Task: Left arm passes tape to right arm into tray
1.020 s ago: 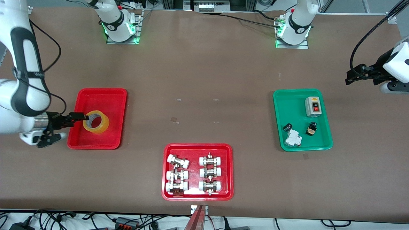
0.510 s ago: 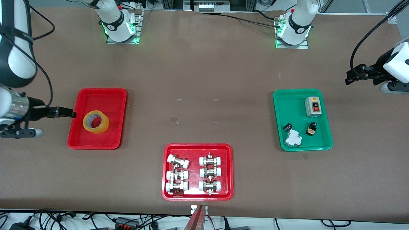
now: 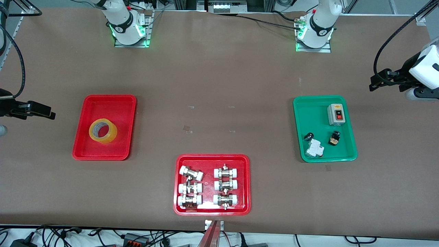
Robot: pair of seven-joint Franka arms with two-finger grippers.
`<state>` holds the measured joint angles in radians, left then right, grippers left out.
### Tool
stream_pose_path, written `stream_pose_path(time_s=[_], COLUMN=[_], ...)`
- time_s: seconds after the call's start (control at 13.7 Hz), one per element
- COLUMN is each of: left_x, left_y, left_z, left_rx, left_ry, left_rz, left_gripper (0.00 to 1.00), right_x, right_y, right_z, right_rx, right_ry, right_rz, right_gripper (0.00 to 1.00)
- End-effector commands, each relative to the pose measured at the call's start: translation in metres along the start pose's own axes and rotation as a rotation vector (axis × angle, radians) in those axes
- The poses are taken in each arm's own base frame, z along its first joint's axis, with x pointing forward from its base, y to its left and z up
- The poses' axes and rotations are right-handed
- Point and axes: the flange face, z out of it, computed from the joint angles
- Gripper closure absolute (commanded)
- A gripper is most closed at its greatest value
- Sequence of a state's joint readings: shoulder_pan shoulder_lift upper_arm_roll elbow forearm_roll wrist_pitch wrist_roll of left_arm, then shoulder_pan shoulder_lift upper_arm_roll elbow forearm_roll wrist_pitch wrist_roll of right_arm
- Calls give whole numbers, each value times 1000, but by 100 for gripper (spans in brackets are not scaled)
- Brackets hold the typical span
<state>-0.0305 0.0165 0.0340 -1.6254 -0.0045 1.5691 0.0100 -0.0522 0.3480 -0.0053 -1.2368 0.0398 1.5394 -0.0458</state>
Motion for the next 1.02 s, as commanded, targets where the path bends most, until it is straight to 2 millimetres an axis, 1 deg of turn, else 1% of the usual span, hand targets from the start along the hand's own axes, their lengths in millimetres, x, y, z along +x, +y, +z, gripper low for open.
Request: stream_pose_path(time_s=[0.0,0.07,0.15,0.22,0.36,0.51,0.58,0.66,0.87,0.95], left_x=[-1,-1,-1,-1,-1,-1,-1,-1,-1,-1], left_y=[0,0,0,0,0,1,1,-2,-2,-2], left_z=[-5,-5,-5,-5,-5,-5,-5,-4,-4,-4], left_rx=[-15,-15,-17,-17,-17,-20,-32,-39,-41,-41], left_ry=[12,12,12,13,12,12,12,10,10,10], left_rz=[21,21,24,29,29,27,28,23,23,23], left_gripper=[0,0,0,0,0,0,0,0,0,0], right_x=[3,-2,-8,-16,-24,-33,-38,-46,-83,-91], right_y=[-23,-19,-19,-24,-33,-26,-25,-25,-22,-21], right_z=[-13,-16,-17,-23,-23,-23,-26,-26,-16,-13], right_rx=[-31,-41,-45,-48,-77,-81,-80,-78,-68,-66], right_ry=[66,84,102,125,152,152,149,143,115,107], right_rz=[-17,-6,-8,-19,-35,-28,-27,-29,-29,-29], right_gripper=[0,0,0,0,0,0,0,0,0,0])
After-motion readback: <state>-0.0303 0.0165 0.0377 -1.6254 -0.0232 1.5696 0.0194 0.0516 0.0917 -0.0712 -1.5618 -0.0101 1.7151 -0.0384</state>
